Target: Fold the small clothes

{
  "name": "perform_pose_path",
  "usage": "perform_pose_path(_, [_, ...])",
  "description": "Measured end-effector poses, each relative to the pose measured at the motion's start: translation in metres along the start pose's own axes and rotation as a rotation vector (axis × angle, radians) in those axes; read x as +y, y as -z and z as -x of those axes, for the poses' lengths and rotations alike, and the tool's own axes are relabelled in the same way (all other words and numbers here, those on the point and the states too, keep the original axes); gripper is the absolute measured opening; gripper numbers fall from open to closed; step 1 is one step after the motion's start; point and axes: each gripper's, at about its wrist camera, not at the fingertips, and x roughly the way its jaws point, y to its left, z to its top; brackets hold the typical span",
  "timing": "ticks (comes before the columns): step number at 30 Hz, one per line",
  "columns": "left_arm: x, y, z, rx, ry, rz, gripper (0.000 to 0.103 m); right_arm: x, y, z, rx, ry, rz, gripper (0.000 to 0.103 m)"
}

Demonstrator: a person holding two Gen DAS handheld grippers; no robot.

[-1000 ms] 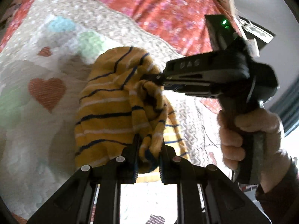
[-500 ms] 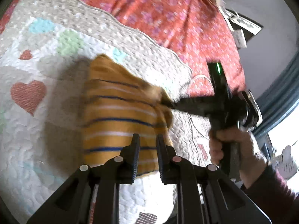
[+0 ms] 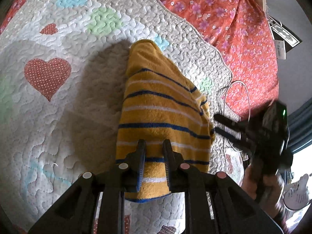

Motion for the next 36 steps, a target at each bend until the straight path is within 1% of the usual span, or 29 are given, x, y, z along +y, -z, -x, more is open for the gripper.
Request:
perform_pose_path(2, [0.001,-0.001,0.003,-0.007,0.006,0.009,0.016,-0.004,0.017,-0.009,0.016,-0.038,-0.048,0.068])
perform_pose_path(4, [0.002,-0.003,0.007,-0.019,0.009,0.014,0.016,0.000,0.029,-0.017,0.013,-0.083,-0.053,0.067])
perform_pose_path(5, [0.002,-0.005,0.008,-0.022,0.005,0.015,0.016,0.005,0.033,-0.023,0.019,-0.091,-0.032,0.051])
perform_pose_path(6, [0.003,-0.006,0.008,-0.026,-0.005,0.017,0.016,0.010,0.035,-0.027,0.030,-0.091,-0.018,0.020])
perform_pose_path(7, [0.005,-0.006,0.008,-0.027,-0.013,0.021,0.016,0.012,0.035,-0.030,0.040,-0.089,-0.016,0.015])
perform_pose_path(9, [0.009,-0.006,0.007,-0.023,-0.030,0.034,0.016,0.014,0.029,-0.022,0.011,-0.070,-0.014,0.013])
perform_pose_path(11, [0.011,-0.007,0.005,-0.016,-0.036,0.044,0.016,0.015,0.023,-0.008,-0.034,-0.014,0.019,0.011])
perform_pose_path(13, [0.011,-0.008,0.002,-0.010,-0.037,0.042,0.017,0.008,0.019,0.003,-0.065,0.026,0.015,0.010])
perform_pose_path(15, [0.008,-0.007,-0.001,0.002,-0.029,0.036,0.023,-0.002,0.019,0.009,-0.079,0.062,-0.004,0.010])
perform_pose_path(16, [0.006,-0.007,-0.003,0.005,-0.029,0.028,0.024,-0.006,0.021,0.007,-0.074,0.080,-0.008,0.010])
perform_pose_path(18, [0.001,-0.005,-0.006,0.014,-0.044,0.001,0.024,-0.009,0.029,-0.003,-0.035,0.119,0.013,0.010])
perform_pose_path(19, [-0.001,-0.004,-0.008,0.018,-0.053,-0.012,0.024,-0.008,0.035,-0.014,0.008,0.141,0.034,0.011])
perform_pose_path(20, [-0.003,-0.003,-0.010,0.023,-0.065,-0.023,0.025,-0.009,0.038,-0.019,0.030,0.150,0.043,0.012])
perform_pose_path(21, [-0.005,-0.002,-0.012,0.027,-0.081,-0.038,0.027,-0.009,0.040,-0.021,0.041,0.162,0.049,0.016])
perform_pose_path(22, [-0.006,0.000,-0.014,0.030,-0.096,-0.053,0.027,-0.010,0.039,-0.016,0.030,0.168,0.049,0.019])
perform_pose_path(23, [-0.008,0.001,-0.016,0.033,-0.115,-0.066,0.027,-0.010,0.037,-0.011,0.018,0.161,0.040,0.025])
perform_pose_path(24, [-0.008,0.003,-0.018,0.038,-0.134,-0.076,0.027,-0.011,0.035,-0.003,-0.006,0.147,0.025,0.025])
perform_pose_path(26, [-0.008,0.004,-0.021,0.049,-0.145,-0.077,0.027,-0.006,0.029,0.022,-0.101,0.134,0.015,0.025])
perform_pose_path(27, [-0.008,0.005,-0.022,0.054,-0.154,-0.075,0.027,0.001,0.025,0.034,-0.158,0.156,0.036,0.025])
perform_pose_path(28, [-0.008,0.005,-0.023,0.056,-0.160,-0.076,0.027,0.009,0.020,0.040,-0.191,0.174,0.069,0.025])
perform_pose_path(29, [-0.008,0.006,-0.024,0.055,-0.166,-0.079,0.027,0.015,0.015,0.040,-0.201,0.174,0.092,0.025])
perform_pose_path(31, [-0.011,0.009,-0.024,0.050,-0.192,-0.093,0.027,0.024,0.005,0.028,-0.173,0.141,0.101,0.025])
perform_pose_path(33, [-0.015,0.012,-0.023,0.041,-0.215,-0.114,0.027,0.029,-0.006,0.002,-0.120,0.109,0.089,0.025])
perform_pose_path(36, [-0.016,0.014,-0.022,0.038,-0.225,-0.129,0.027,0.028,-0.019,-0.046,-0.039,0.163,0.082,0.025])
